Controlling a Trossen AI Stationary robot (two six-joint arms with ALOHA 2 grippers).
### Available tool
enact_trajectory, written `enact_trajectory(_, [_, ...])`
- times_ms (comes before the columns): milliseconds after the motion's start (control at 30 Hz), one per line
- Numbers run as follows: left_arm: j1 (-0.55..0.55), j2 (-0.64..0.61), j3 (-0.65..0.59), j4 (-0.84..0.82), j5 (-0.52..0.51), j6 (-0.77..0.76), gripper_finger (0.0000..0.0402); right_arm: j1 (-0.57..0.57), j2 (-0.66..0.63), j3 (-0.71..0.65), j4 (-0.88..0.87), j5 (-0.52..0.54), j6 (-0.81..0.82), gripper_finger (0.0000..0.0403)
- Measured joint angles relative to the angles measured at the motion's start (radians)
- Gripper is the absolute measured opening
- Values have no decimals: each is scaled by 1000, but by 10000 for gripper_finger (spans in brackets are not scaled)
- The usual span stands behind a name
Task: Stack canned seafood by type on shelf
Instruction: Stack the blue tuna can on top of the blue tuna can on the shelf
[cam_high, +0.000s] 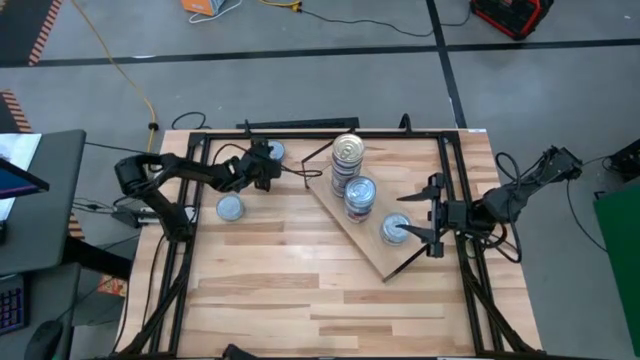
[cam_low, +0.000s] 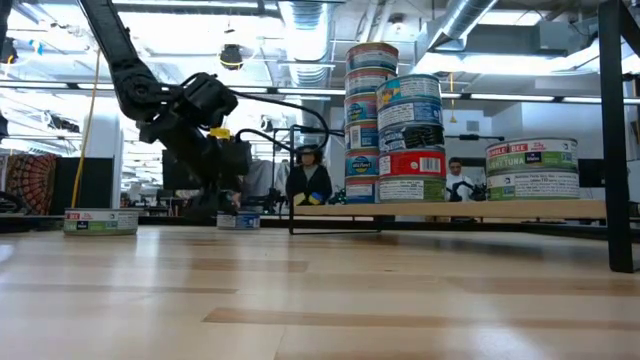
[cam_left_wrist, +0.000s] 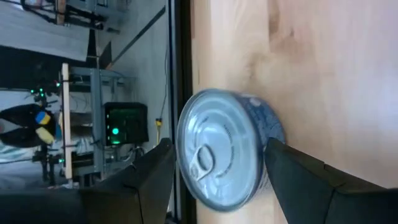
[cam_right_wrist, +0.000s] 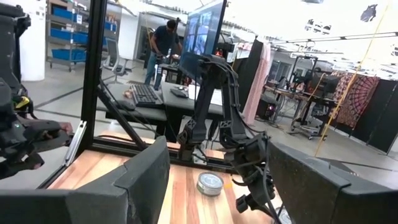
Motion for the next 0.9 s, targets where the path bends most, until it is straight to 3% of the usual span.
enact_trajectory(200, [-44, 7, 0, 6, -1, -15, 235, 0, 5, 0, -5, 0, 7, 295])
enact_trajectory(500, [-34, 7, 1, 167, -21, 126, 235, 0, 6, 0, -7, 0, 18, 295])
enact_trajectory(700, [42, 10, 1, 39, 25, 174, 235, 0, 6, 0, -6, 0, 19, 295])
enact_trajectory(900, [-29, -15, 4, -111, -22, 71, 235, 0, 6, 0, -7, 0, 18, 295])
